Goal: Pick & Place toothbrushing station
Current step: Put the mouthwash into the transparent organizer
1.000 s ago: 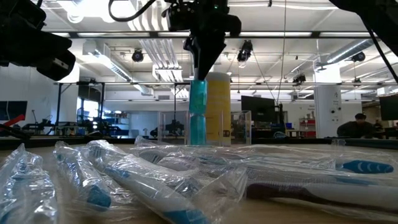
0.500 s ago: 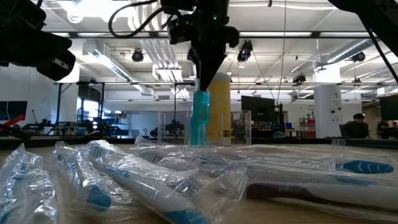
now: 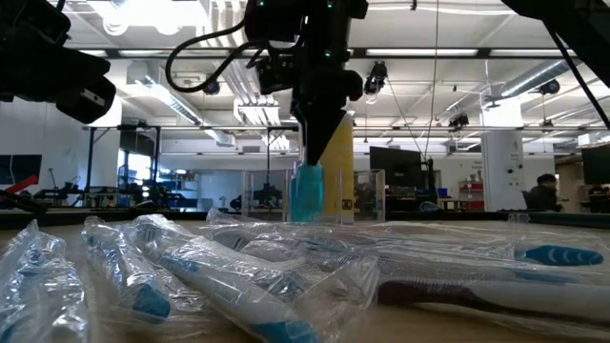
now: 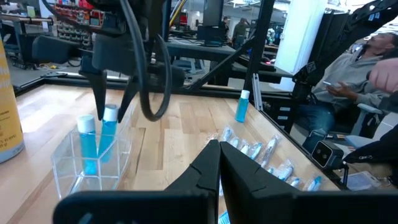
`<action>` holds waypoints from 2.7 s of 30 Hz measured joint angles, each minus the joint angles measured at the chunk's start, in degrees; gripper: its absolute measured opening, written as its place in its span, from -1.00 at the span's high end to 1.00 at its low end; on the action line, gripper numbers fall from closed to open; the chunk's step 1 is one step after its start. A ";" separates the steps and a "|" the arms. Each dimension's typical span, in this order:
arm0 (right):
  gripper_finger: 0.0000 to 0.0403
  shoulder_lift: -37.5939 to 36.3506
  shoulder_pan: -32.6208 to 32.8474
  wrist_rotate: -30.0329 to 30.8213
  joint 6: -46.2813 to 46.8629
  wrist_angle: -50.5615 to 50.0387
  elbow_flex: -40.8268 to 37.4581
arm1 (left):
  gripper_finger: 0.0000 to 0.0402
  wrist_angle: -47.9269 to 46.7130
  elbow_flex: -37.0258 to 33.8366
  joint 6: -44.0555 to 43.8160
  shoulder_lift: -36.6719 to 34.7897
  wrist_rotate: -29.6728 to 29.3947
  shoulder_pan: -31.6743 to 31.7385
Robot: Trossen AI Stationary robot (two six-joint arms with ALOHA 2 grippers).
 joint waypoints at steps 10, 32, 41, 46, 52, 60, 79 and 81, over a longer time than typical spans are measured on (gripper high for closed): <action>0.53 -0.01 -0.71 -2.36 1.10 1.88 -2.08 | 0.94 0.00 0.00 0.02 0.02 0.00 0.01; 0.14 -0.38 -0.82 -3.18 3.42 2.97 -1.02 | 0.94 -0.01 0.00 0.02 0.02 -0.02 -0.01; 0.15 -0.82 -0.48 -3.50 4.43 -8.12 5.84 | 0.94 0.00 0.00 0.04 0.02 -0.02 -0.01; 0.19 -4.22 -0.18 -4.58 2.90 -8.12 6.94 | 0.94 -0.01 0.00 0.02 0.02 -0.02 0.01; 0.30 -13.27 -0.04 -9.00 1.48 -3.45 4.69 | 0.94 -0.02 0.00 -0.07 0.07 -0.04 0.01; 0.52 -37.95 2.63 -16.96 1.81 23.03 -15.48 | 0.94 -0.09 0.00 -2.04 0.33 -0.04 -0.01; 0.96 -93.11 5.11 -11.25 16.61 61.71 -77.93 | 0.94 0.83 0.00 -4.55 0.36 -0.92 0.00; 0.96 -97.01 5.08 -11.02 17.38 65.32 -82.57 | 0.94 0.87 0.00 -4.55 0.37 -0.92 0.01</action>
